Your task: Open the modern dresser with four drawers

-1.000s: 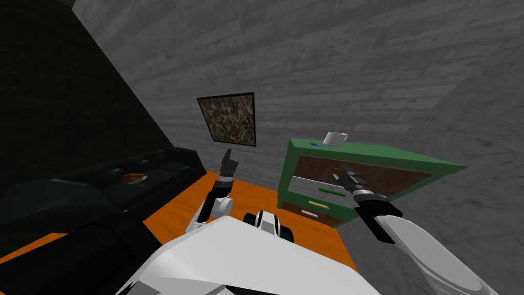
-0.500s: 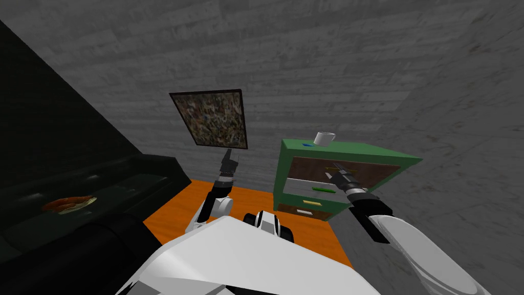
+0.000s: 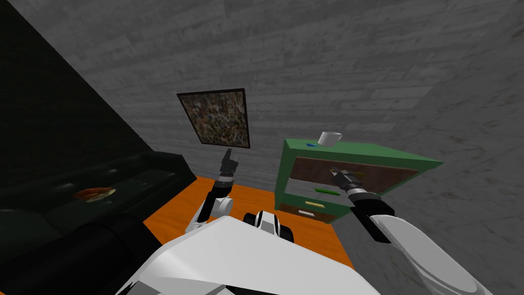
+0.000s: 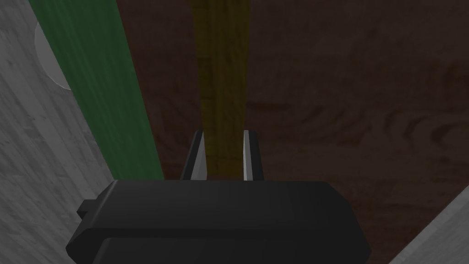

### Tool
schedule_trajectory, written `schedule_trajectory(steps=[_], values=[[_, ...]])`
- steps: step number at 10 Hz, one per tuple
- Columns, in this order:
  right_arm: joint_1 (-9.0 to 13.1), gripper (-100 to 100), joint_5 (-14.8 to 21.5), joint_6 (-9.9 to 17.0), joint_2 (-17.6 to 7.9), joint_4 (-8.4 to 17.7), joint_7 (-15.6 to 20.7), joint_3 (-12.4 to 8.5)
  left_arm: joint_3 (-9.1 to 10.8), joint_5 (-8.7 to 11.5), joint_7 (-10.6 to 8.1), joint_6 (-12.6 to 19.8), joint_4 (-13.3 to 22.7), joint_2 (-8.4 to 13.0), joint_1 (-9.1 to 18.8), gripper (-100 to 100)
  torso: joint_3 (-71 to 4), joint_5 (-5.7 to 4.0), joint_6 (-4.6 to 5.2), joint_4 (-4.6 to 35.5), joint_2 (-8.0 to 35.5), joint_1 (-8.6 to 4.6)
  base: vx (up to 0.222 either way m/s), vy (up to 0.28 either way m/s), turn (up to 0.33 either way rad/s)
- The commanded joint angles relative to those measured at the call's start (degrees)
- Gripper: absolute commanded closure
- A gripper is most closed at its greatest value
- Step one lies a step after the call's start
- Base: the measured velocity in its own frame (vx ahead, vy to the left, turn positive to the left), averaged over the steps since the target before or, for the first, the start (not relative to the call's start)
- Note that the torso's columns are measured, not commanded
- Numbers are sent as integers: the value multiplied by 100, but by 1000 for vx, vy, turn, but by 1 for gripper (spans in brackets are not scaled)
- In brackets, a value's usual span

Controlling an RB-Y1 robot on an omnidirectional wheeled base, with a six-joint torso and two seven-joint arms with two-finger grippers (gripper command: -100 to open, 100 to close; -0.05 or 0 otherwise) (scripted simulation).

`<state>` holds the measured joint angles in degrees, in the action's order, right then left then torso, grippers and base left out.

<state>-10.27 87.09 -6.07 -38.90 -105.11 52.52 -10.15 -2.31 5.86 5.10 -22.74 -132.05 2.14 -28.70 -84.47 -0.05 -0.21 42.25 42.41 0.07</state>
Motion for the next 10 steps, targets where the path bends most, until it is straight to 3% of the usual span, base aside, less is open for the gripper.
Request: schedule_trajectory(steps=[1, 3, 6, 10], values=[[40, 100, -9, 117, -42, 232, -38, -85, 0, 0, 0, 0, 0, 0, 0, 0, -3, 3, 7, 0, -5, 6, -128, -14, 161], [71, 100, -10, 191, -77, 384, -56, -147, 1, 0, 0, -1, -1, 0, -4, 0, -35, 15, 25, 2, -53, 5, -34, 5, 94], [165, 100, -16, 413, -181, 839, -110, -332, 0, 0, 0, 0, 0, 0, -1, 0, 1, -6, -1, -5, 2, -1, -147, -13, 358], [196, 100, -18, 487, -216, 990, -128, -394, 1, 0, 0, 0, 0, 0, -3, 0, -30, 7, 2, -7, -42, 3, -82, 15, 83]])
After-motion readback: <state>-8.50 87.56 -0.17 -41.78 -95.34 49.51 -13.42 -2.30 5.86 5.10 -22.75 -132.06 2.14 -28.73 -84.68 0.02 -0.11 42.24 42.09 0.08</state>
